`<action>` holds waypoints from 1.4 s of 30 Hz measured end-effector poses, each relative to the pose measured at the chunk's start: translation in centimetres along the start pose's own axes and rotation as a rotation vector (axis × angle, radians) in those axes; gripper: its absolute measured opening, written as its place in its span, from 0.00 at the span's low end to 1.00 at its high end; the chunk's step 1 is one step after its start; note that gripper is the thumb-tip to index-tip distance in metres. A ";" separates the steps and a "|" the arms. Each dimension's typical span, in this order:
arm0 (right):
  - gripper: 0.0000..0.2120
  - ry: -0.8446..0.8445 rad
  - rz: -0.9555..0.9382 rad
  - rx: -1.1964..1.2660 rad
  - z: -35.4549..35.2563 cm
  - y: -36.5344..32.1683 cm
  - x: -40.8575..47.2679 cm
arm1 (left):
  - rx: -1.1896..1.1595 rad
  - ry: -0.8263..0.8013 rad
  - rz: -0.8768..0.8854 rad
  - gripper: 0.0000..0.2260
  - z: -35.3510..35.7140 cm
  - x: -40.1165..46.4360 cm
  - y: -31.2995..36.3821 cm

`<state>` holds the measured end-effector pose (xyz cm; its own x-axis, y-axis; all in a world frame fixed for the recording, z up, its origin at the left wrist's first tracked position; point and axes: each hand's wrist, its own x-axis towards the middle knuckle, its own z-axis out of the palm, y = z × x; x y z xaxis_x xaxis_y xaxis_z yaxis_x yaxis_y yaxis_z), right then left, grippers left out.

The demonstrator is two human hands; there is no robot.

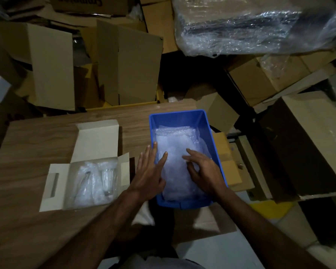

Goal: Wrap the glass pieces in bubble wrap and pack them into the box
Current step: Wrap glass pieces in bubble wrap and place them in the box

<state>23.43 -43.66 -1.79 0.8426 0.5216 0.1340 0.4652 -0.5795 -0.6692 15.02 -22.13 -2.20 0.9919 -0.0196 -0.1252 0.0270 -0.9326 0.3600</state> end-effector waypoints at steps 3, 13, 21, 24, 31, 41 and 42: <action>0.13 0.038 -0.066 0.051 -0.8 -1.5 -0.1 | 0.051 -0.013 -0.002 0.51 0.0 0.5 -0.1; 0.18 0.264 -0.407 -0.116 -3.3 -6.6 -0.3 | -0.433 0.385 0.150 0.25 -6.0 -0.7 -1.2; 0.28 -0.049 -0.378 -0.219 0.3 -11.2 2.2 | -0.390 0.359 0.253 0.26 -12.7 -7.8 -6.3; 0.14 -0.025 -0.388 -0.004 0.7 -13.3 2.7 | -0.577 0.325 0.144 0.21 -14.1 -9.8 -8.7; 0.20 -0.367 0.513 1.208 2.0 -20.7 4.9 | -1.360 0.326 -0.401 0.09 -16.3 -12.4 -11.3; 0.23 -0.593 0.863 1.328 7.5 -22.5 2.1 | -1.382 0.406 -0.869 0.15 -12.7 -14.3 -14.6; 0.24 -0.520 0.841 1.293 8.1 -22.5 1.8 | -1.382 0.417 -0.846 0.14 -12.5 -14.7 -14.9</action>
<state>12.31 -24.59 7.59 0.4245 0.6460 -0.6344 -0.8050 -0.0516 -0.5911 1.56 -3.47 5.83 0.5983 0.5913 -0.5407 0.3918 0.3728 0.8411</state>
